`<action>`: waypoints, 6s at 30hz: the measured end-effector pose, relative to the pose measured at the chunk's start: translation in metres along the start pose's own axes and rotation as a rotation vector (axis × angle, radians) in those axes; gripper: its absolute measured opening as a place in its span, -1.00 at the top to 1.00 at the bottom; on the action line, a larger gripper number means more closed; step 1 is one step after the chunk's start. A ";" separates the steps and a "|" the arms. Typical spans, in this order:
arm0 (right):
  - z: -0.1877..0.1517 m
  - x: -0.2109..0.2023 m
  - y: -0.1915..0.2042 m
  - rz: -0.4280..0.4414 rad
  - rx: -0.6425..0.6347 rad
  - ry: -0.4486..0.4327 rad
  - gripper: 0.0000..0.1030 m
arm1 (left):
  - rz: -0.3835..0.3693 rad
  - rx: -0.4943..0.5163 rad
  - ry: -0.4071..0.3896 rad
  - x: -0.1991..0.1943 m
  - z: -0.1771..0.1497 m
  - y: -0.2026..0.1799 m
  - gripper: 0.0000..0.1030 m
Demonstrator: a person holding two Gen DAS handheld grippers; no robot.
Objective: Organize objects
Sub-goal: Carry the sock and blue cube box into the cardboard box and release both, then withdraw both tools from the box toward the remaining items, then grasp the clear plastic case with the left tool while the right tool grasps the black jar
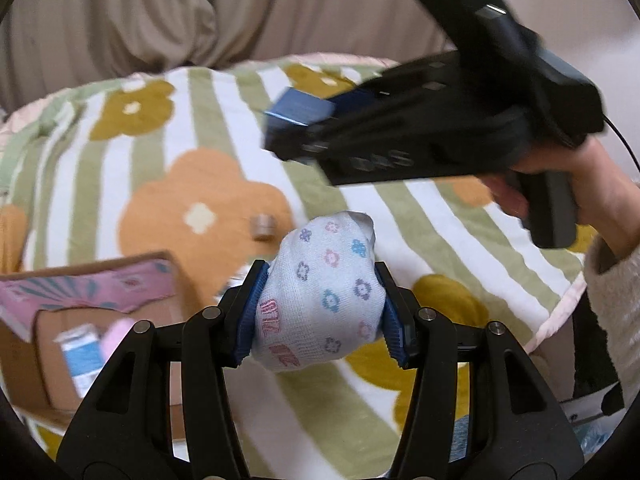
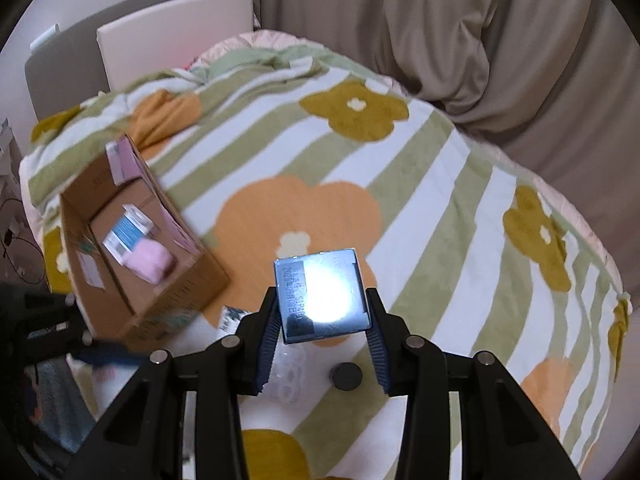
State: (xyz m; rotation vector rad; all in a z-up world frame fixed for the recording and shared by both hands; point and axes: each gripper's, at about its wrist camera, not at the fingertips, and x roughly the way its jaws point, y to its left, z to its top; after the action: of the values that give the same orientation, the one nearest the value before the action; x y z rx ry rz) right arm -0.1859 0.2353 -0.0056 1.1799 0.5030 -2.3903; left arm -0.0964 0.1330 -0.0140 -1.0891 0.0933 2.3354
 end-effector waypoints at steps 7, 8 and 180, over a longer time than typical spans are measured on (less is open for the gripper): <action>0.028 -0.022 0.039 0.007 -0.028 -0.027 0.28 | 0.077 -0.047 -0.037 -0.047 -0.002 0.050 0.06; 0.032 -0.023 0.046 0.012 -0.033 -0.030 0.28 | 0.093 -0.056 -0.041 -0.054 -0.004 0.060 0.06; -0.127 0.148 -0.095 0.247 0.139 0.125 -0.48 | 0.306 -0.280 0.152 0.206 -0.039 -0.021 -0.92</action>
State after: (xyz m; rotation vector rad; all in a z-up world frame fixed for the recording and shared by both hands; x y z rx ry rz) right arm -0.2331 0.3468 -0.1860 1.3718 0.2155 -2.1788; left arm -0.1653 0.2332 -0.1858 -1.4803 -0.0129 2.5881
